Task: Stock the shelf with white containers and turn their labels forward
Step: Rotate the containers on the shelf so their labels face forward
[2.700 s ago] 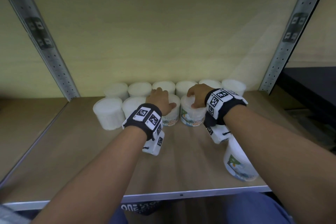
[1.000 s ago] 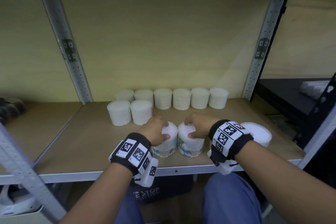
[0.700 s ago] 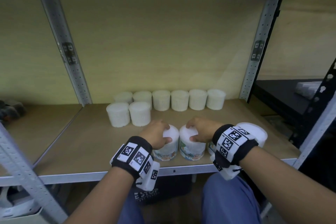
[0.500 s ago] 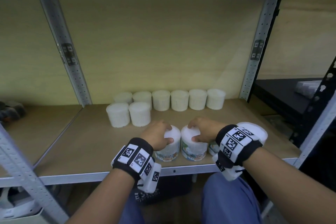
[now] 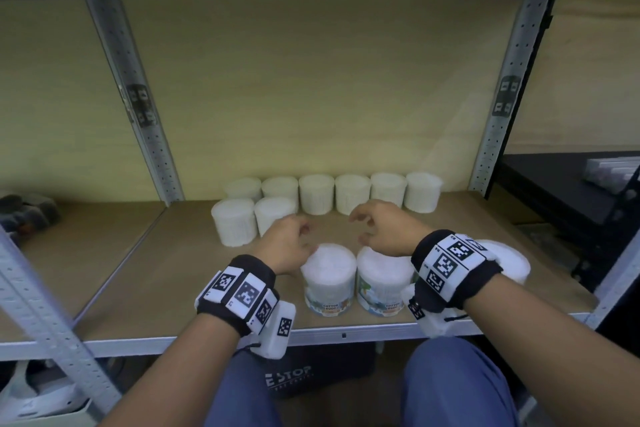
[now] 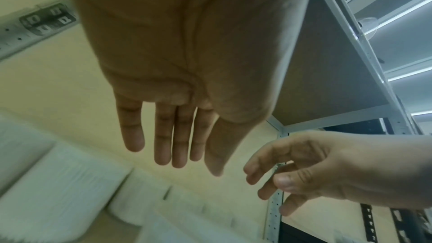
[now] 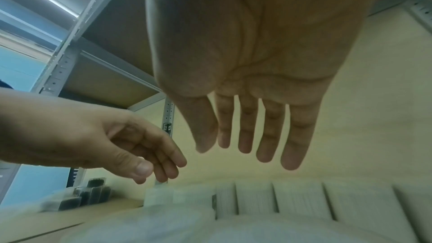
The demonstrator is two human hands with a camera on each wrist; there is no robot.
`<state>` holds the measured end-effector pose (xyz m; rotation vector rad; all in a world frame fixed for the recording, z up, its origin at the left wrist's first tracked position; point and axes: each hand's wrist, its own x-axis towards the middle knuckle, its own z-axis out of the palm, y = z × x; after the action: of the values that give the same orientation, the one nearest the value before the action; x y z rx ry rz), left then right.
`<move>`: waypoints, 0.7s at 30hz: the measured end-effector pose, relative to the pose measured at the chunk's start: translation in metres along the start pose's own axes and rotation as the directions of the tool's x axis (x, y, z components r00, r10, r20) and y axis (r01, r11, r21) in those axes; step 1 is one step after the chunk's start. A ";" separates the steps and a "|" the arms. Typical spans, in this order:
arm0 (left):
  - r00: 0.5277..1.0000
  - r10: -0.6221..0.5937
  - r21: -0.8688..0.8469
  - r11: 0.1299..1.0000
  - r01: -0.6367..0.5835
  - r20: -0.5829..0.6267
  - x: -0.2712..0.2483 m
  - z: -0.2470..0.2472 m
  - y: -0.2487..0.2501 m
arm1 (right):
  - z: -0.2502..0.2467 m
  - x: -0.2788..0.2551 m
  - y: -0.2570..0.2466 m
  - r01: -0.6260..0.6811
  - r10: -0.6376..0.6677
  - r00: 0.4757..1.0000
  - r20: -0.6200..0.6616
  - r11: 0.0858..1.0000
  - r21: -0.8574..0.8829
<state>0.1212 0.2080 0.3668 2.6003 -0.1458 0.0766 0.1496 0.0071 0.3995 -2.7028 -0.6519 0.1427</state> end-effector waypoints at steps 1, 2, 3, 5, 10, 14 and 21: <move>1.000 -0.009 0.000 1.000 0.009 -0.012 0.001 -0.006 -0.006 | -0.001 0.005 -0.004 0.009 -0.008 1.000 -0.017 1.000 0.015; 1.000 -0.018 0.006 1.000 0.018 -0.023 0.002 -0.011 -0.013 | -0.001 0.010 -0.009 0.019 -0.018 0.999 -0.029 0.999 0.027; 0.999 -0.031 0.017 0.999 0.032 -0.031 0.003 -0.018 -0.020 | -0.001 0.017 -0.013 0.027 -0.026 0.999 -0.036 0.999 0.037; 0.997 -0.072 0.044 0.996 0.074 -0.041 0.008 -0.030 -0.035 | -0.001 0.030 -0.022 0.038 -0.035 0.998 -0.044 0.998 0.051; 0.986 -0.160 0.105 0.981 0.165 -0.053 0.024 -0.061 -0.071 | 0.007 0.066 -0.047 0.067 -0.066 0.998 -0.019 0.997 0.039; 0.976 -0.214 0.116 0.969 0.218 -0.047 0.040 -0.075 -0.095 | 0.015 0.103 -0.063 0.066 -0.066 0.997 0.046 0.998 0.002; 0.965 -0.261 0.157 0.953 0.258 0.000 0.075 -0.078 -0.132 | 0.031 0.171 -0.087 0.056 -0.038 0.989 0.140 0.991 -0.122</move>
<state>0.2092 0.3539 0.3733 2.7518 0.2039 -0.0356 0.2592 0.1674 0.3998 -2.8144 -0.7895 0.2870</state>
